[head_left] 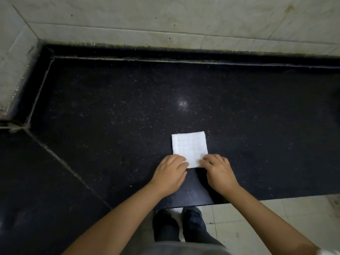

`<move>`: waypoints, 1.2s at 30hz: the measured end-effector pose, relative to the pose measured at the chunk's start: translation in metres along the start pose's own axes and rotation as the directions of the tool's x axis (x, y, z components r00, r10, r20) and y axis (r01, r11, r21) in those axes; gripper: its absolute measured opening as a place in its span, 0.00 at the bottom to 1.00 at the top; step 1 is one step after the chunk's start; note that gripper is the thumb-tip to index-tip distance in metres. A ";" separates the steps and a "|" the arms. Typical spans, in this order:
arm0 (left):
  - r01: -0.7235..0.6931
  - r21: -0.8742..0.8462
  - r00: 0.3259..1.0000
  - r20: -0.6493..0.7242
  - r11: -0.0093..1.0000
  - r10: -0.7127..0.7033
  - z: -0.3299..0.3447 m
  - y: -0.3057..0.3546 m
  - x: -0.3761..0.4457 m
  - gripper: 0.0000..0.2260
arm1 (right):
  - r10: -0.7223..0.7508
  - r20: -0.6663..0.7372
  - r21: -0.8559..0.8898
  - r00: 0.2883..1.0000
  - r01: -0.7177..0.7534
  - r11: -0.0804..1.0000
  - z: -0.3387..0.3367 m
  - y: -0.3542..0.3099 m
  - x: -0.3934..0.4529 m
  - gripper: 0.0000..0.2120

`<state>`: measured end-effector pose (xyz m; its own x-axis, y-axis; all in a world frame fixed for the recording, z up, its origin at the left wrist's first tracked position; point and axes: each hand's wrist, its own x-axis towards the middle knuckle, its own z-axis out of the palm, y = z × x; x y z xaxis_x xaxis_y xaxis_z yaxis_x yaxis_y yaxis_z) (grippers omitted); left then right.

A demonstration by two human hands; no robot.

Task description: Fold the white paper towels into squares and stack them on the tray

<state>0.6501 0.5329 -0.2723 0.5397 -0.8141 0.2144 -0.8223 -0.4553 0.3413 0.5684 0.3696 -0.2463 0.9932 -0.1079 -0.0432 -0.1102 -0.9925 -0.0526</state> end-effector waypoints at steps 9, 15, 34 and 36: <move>0.098 0.257 0.981 0.139 0.962 -0.137 0.010 0.020 0.022 0.16 | -0.095 0.158 0.035 0.983 0.090 0.995 -0.010 0.018 0.024 0.14; -0.056 0.380 0.989 0.146 0.923 0.000 0.002 0.045 0.062 0.09 | 0.128 0.185 0.256 0.974 -0.173 0.951 -0.041 0.058 0.004 0.14; -0.631 0.216 0.767 0.032 0.745 0.640 0.032 0.521 0.327 0.07 | 0.490 -0.207 0.046 0.847 -0.492 0.869 -0.237 0.469 -0.298 0.12; -0.634 0.207 0.767 0.044 0.745 0.640 0.039 0.569 0.362 0.09 | 0.523 -0.223 0.015 0.823 -0.534 0.846 -0.258 0.510 -0.320 0.13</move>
<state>0.3705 -0.0354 -0.0364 -0.1204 -0.9318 0.3425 -0.9923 0.1022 -0.0707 0.2041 -0.1173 -0.0015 0.7677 -0.6206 0.1594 -0.6237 -0.7808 -0.0362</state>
